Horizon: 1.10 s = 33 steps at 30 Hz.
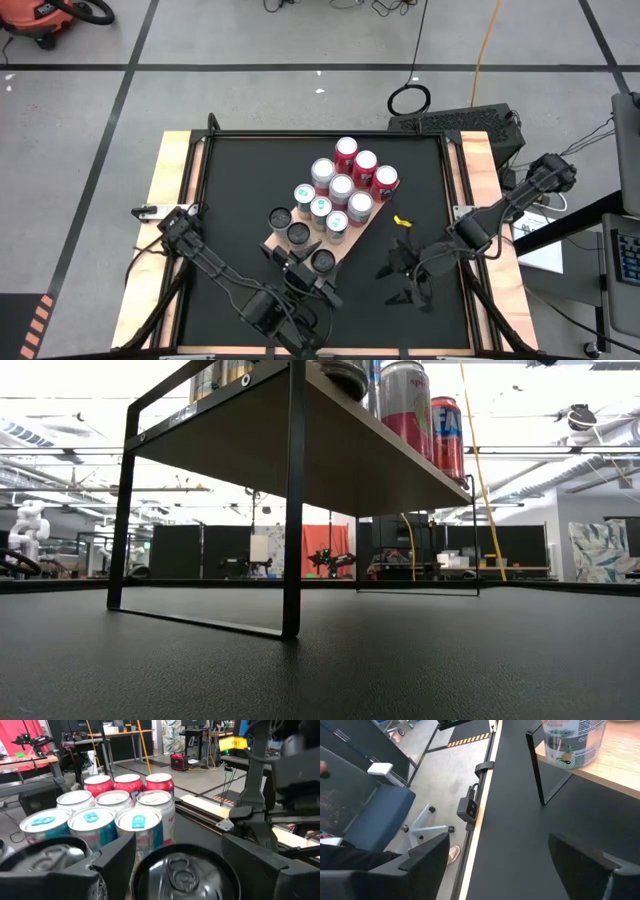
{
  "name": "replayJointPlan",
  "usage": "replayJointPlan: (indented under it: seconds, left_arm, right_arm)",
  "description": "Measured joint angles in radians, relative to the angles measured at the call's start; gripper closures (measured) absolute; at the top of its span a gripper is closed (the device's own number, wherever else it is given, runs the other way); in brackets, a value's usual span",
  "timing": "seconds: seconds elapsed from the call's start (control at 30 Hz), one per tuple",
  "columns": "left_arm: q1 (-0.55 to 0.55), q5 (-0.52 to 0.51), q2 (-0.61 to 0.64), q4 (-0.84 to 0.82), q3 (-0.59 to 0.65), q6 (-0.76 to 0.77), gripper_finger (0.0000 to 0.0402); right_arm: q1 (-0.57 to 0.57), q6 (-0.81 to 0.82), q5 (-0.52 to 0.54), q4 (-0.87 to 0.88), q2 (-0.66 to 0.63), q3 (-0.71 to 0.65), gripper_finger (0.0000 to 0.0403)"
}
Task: Place canned beverage on shelf
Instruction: Put the white-yellow soda can on the shelf aligned with the white-yellow soda can
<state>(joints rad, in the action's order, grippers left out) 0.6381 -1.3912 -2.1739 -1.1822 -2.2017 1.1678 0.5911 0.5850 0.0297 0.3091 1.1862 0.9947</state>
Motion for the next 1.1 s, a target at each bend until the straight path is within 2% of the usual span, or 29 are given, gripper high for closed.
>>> replayJointPlan:
  seconds: [0.27,0.53,0.67,0.9,1.1]
  left_arm:
    - [-0.002,-0.007,0.059,0.028,0.0,-0.089,0.0114]
    - [-0.007,-0.008,0.126,0.192,-0.048,-0.334,0.0114]
    - [-0.007,0.005,0.175,0.258,-0.067,-0.364,0.0114]
    - [0.008,0.127,0.313,0.245,-0.084,-0.364,0.0114]
    - [0.008,0.246,0.416,0.16,-0.084,-0.364,0.0114]
  right_arm:
    - [0.0,-0.029,0.017,-0.028,0.001,-0.001,0.0089]
    - [0.0,-0.048,0.109,-0.13,0.001,-0.001,0.0089]
    - [-0.001,-0.025,0.131,-0.235,0.013,-0.001,0.0089]
    - [0.006,-0.001,0.16,-0.376,0.125,0.0,0.009]
    - [0.006,0.015,0.291,-0.384,0.259,0.086,0.009]
